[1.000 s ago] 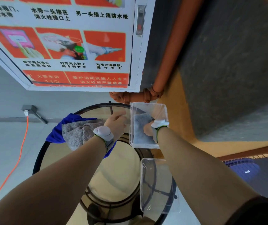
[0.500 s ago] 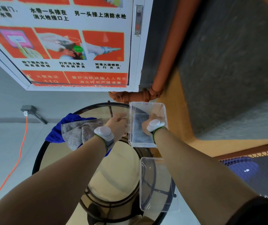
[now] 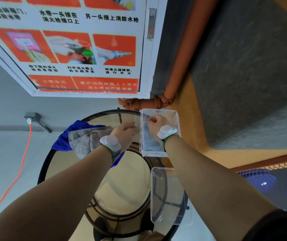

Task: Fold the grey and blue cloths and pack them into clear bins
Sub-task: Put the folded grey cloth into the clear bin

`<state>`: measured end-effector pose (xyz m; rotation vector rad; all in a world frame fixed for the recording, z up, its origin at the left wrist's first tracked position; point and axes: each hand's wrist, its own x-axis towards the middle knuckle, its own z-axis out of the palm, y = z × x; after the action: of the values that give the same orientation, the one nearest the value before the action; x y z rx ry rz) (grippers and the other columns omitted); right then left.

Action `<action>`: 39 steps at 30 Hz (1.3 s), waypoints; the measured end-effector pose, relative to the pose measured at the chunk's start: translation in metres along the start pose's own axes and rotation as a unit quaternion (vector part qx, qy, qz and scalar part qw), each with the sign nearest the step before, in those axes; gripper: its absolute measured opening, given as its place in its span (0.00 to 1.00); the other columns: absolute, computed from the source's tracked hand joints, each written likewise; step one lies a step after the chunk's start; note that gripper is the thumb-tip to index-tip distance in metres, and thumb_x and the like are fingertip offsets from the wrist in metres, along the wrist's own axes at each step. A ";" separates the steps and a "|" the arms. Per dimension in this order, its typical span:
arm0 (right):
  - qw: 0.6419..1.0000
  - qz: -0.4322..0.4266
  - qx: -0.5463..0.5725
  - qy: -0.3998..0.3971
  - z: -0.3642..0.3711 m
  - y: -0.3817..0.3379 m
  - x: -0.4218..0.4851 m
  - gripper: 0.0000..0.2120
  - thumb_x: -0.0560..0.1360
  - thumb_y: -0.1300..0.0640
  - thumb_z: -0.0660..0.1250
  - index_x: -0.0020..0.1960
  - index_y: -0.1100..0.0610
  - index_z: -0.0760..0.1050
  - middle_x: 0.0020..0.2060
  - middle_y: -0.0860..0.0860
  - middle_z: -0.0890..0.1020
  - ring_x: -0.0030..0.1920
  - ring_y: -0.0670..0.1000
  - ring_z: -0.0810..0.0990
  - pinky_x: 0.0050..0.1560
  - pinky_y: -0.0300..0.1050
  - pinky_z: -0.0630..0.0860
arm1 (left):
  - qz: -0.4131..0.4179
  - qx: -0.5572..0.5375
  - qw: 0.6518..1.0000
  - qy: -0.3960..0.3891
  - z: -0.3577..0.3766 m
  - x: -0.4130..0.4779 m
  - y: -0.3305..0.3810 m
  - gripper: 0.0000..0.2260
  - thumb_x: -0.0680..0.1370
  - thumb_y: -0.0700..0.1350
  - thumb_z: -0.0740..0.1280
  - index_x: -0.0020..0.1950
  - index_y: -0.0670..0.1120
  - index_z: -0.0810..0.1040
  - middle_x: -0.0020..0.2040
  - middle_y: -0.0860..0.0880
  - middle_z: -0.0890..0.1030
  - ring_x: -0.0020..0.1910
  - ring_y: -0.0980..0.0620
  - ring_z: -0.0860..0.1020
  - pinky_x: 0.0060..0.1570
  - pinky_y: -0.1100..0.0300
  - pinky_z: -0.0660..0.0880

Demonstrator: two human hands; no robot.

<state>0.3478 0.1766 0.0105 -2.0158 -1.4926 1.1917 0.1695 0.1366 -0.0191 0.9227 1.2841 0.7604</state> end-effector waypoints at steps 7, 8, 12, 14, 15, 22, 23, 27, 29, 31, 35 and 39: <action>0.990 -0.132 0.048 0.033 0.025 -0.040 -0.025 0.02 0.80 0.54 0.68 0.52 0.49 0.79 0.39 0.49 0.85 0.34 0.49 0.86 0.37 0.46 0.84 | 0.024 0.250 0.947 0.200 -0.041 -0.025 0.003 0.12 0.84 0.46 0.61 0.65 0.58 0.76 0.47 0.57 0.83 0.32 0.51 0.79 0.35 0.53 0.81; 0.989 -0.135 0.060 0.022 0.032 -0.045 -0.027 0.01 0.80 0.55 0.69 0.51 0.50 0.79 0.39 0.48 0.85 0.31 0.49 0.85 0.35 0.46 0.84 | 0.032 0.260 0.940 0.217 -0.050 -0.030 0.001 0.10 0.83 0.48 0.63 0.63 0.59 0.77 0.45 0.57 0.83 0.32 0.53 0.79 0.34 0.56 0.79; 0.987 -0.135 0.067 -0.053 0.063 -0.056 -0.034 0.02 0.81 0.60 0.68 0.52 0.56 0.79 0.42 0.52 0.86 0.33 0.54 0.87 0.41 0.57 0.87 | 0.021 0.317 0.918 0.239 -0.079 -0.051 -0.009 0.12 0.74 0.60 0.62 0.50 0.55 0.77 0.40 0.55 0.80 0.37 0.54 0.78 0.36 0.60 0.73; 0.984 -0.128 0.067 -0.105 0.080 -0.055 -0.038 0.04 0.82 0.63 0.67 0.55 0.61 0.79 0.44 0.55 0.84 0.36 0.56 0.86 0.44 0.62 0.85 | -0.004 0.347 0.912 0.219 -0.094 -0.062 -0.019 0.14 0.71 0.57 0.61 0.50 0.51 0.77 0.42 0.50 0.80 0.43 0.48 0.79 0.39 0.56 0.75; 0.982 -0.131 0.054 -0.122 0.083 -0.052 -0.040 0.04 0.82 0.63 0.67 0.56 0.61 0.79 0.44 0.55 0.84 0.38 0.56 0.85 0.45 0.63 0.85 | -0.010 0.369 0.906 0.208 -0.094 -0.066 -0.022 0.15 0.71 0.57 0.64 0.53 0.51 0.77 0.46 0.49 0.81 0.48 0.46 0.79 0.43 0.53 0.78; 0.943 -0.176 -0.173 -0.223 0.127 -0.043 -0.047 0.15 0.80 0.55 0.70 0.66 0.56 0.79 0.61 0.53 0.83 0.61 0.56 0.81 0.63 0.45 0.78 | -0.028 0.393 0.892 0.221 -0.118 -0.084 -0.060 0.29 0.71 0.46 0.74 0.71 0.47 0.70 0.69 0.45 0.70 0.62 0.43 0.74 0.60 0.47 0.78; 0.940 -0.173 -0.186 -0.227 0.130 -0.041 -0.049 0.17 0.78 0.52 0.72 0.66 0.53 0.79 0.62 0.51 0.83 0.61 0.55 0.81 0.64 0.48 0.78 | -0.036 0.395 0.889 0.228 -0.119 -0.083 -0.060 0.26 0.72 0.45 0.73 0.69 0.45 0.70 0.68 0.45 0.70 0.59 0.43 0.75 0.56 0.48 0.79; 0.947 -0.174 -0.195 -0.189 0.150 -0.043 -0.055 0.24 0.70 0.42 0.77 0.61 0.53 0.78 0.57 0.49 0.83 0.56 0.53 0.81 0.58 0.51 0.80 | -0.050 0.431 0.875 0.216 -0.131 -0.087 -0.066 0.18 0.75 0.47 0.70 0.64 0.47 0.75 0.62 0.46 0.74 0.50 0.46 0.74 0.47 0.53 0.75; 0.944 -0.180 -0.215 -0.172 0.153 -0.045 -0.057 0.25 0.69 0.43 0.78 0.60 0.54 0.78 0.56 0.50 0.82 0.55 0.53 0.80 0.56 0.51 0.81 | -0.039 0.425 0.879 0.211 -0.132 -0.087 -0.068 0.18 0.75 0.47 0.70 0.65 0.49 0.76 0.61 0.47 0.75 0.49 0.47 0.73 0.46 0.55 0.74; 0.940 -0.191 -0.236 -0.154 0.157 -0.049 -0.059 0.15 0.74 0.48 0.75 0.55 0.54 0.77 0.54 0.51 0.82 0.53 0.55 0.79 0.54 0.51 0.80 | -0.033 0.420 0.881 0.215 -0.136 -0.088 -0.070 0.16 0.76 0.45 0.69 0.64 0.50 0.77 0.60 0.47 0.76 0.49 0.47 0.75 0.46 0.55 0.74; 0.940 -0.199 -0.248 -0.123 0.154 -0.053 -0.067 0.07 0.80 0.53 0.67 0.48 0.55 0.79 0.49 0.52 0.83 0.51 0.56 0.81 0.52 0.50 0.80 | -0.017 0.430 0.872 0.233 -0.137 -0.090 -0.068 0.10 0.80 0.45 0.62 0.57 0.51 0.81 0.54 0.47 0.80 0.47 0.45 0.78 0.45 0.53 0.77; 0.942 -0.203 -0.234 -0.130 0.153 -0.060 -0.078 0.19 0.73 0.42 0.75 0.54 0.56 0.79 0.53 0.51 0.82 0.52 0.54 0.80 0.53 0.50 0.80 | 0.008 0.432 0.869 0.239 -0.135 -0.096 -0.062 0.10 0.81 0.49 0.60 0.53 0.52 0.82 0.50 0.49 0.80 0.43 0.46 0.79 0.43 0.52 0.80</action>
<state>0.1835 0.0996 -0.0035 -1.7119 -2.3731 1.0236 0.0198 0.0430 -0.0364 1.5101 2.1389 0.4054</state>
